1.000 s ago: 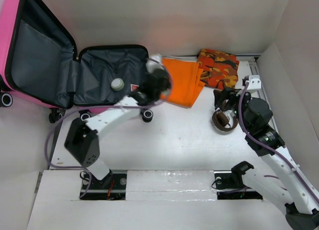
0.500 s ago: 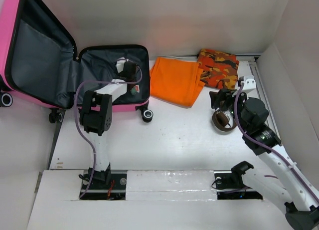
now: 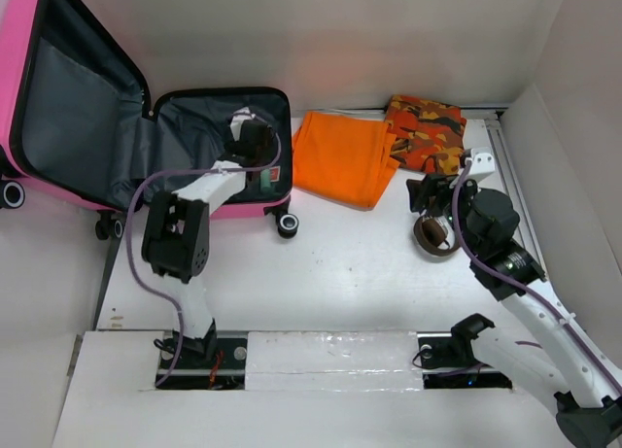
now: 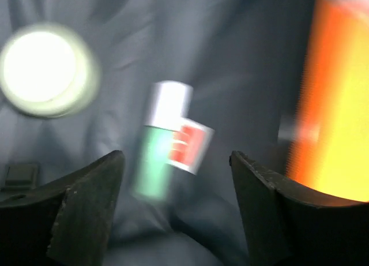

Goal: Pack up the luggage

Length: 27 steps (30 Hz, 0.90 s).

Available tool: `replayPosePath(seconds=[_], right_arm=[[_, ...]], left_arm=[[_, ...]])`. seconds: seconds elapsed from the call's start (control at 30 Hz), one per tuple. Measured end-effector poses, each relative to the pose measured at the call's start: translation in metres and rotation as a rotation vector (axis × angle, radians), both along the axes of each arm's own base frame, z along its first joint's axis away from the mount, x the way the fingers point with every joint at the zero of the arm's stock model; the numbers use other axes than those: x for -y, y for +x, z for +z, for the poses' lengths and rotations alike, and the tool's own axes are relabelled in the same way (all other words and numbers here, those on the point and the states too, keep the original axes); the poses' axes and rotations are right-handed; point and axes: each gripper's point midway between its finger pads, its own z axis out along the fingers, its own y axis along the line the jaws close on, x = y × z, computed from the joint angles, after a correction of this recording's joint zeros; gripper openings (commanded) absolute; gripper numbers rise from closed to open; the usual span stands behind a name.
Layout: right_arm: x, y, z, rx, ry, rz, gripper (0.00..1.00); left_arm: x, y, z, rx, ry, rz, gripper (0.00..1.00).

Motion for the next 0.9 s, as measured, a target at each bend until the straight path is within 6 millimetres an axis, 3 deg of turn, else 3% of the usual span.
replayPosePath(seconds=[0.03, 0.1, 0.2, 0.27, 0.3, 0.37, 0.43, 0.53, 0.63, 0.73, 0.9], right_arm=[[0.0, 0.0, 0.0, 0.001, 0.0, 0.0, 0.77], [0.0, 0.0, 0.0, 0.001, 0.0, -0.001, 0.77], [0.002, -0.001, 0.002, 0.008, 0.003, -0.008, 0.77], [0.006, -0.004, 0.007, 0.022, 0.01, -0.019, 0.77], [0.008, -0.006, 0.01, 0.031, 0.015, -0.026, 0.77], [0.013, -0.01, 0.019, 0.056, 0.027, -0.039, 0.76], [0.016, -0.015, 0.029, 0.08, 0.04, -0.045, 0.74], [0.018, -0.018, 0.045, 0.112, 0.058, -0.046, 0.74], [0.018, -0.019, 0.053, 0.125, 0.065, -0.045, 0.74], [0.016, -0.017, 0.048, 0.107, 0.055, -0.045, 0.74], [0.014, -0.014, 0.038, 0.074, 0.037, -0.043, 0.74]], left_arm=[[0.008, -0.004, 0.016, 0.028, -0.006, -0.018, 0.71], [0.04, -0.016, 0.07, 0.147, -0.028, -0.085, 0.71], [0.122, -0.057, 0.15, 0.333, -0.102, -0.26, 0.69], [0.182, -0.094, 0.176, 0.394, -0.16, -0.404, 0.67], [0.214, -0.115, 0.177, 0.397, -0.188, -0.483, 0.67], [0.268, -0.151, 0.157, 0.357, -0.223, -0.624, 0.65], [0.307, -0.173, 0.112, 0.271, -0.214, -0.721, 0.65], [0.345, -0.192, 0.032, 0.113, -0.15, -0.804, 0.65], [0.369, -0.207, -0.022, 0.01, -0.092, -0.854, 0.65], [0.393, -0.221, -0.038, -0.017, -0.083, -0.899, 0.65], [0.425, -0.224, -0.011, 0.039, -0.128, -0.929, 0.65]])
